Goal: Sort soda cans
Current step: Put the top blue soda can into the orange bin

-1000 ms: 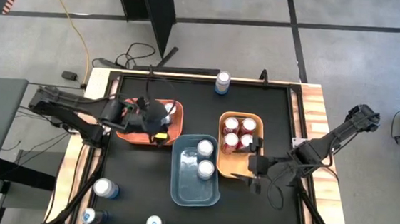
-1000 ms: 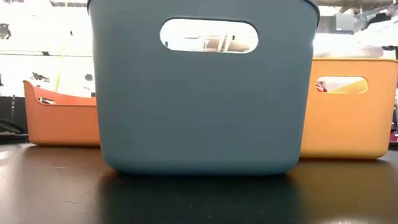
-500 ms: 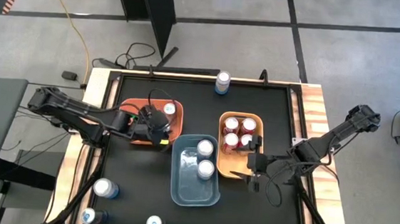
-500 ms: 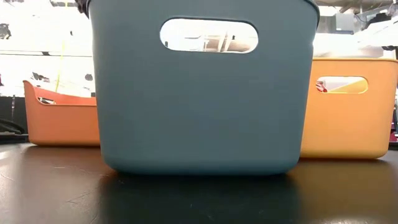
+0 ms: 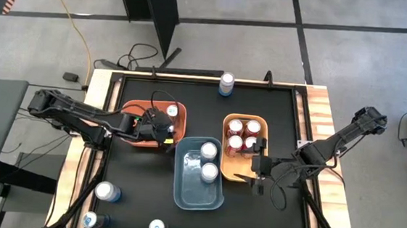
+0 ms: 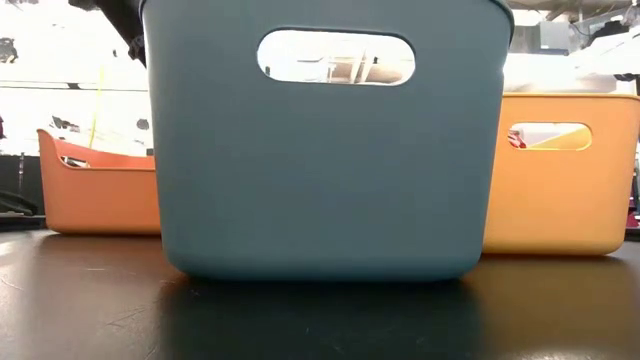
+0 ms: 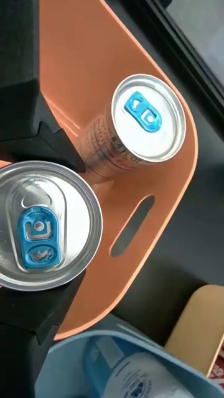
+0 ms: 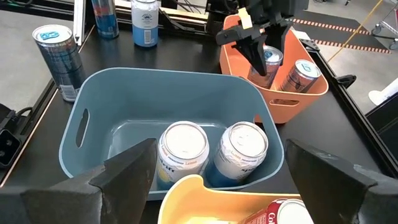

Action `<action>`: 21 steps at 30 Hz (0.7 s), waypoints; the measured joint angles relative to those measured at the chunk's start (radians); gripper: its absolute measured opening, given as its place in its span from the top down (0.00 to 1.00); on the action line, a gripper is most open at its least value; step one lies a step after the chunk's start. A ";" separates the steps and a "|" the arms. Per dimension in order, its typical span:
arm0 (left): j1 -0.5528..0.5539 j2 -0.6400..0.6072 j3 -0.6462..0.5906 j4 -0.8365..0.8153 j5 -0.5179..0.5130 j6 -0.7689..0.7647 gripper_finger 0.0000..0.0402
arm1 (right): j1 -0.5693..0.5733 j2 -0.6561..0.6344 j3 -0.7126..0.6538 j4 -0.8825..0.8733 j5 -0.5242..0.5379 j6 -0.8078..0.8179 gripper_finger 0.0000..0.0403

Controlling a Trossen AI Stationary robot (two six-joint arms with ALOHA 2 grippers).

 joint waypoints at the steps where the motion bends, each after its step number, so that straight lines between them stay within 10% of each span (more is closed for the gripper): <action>1: 0.004 0.000 -0.005 0.009 0.000 0.001 0.42 | 0.000 0.000 0.000 0.000 0.000 -0.001 0.09; 21: 0.070 0.106 -0.004 0.153 0.068 0.083 0.42 | 0.000 0.000 0.000 -0.005 0.000 -0.001 0.09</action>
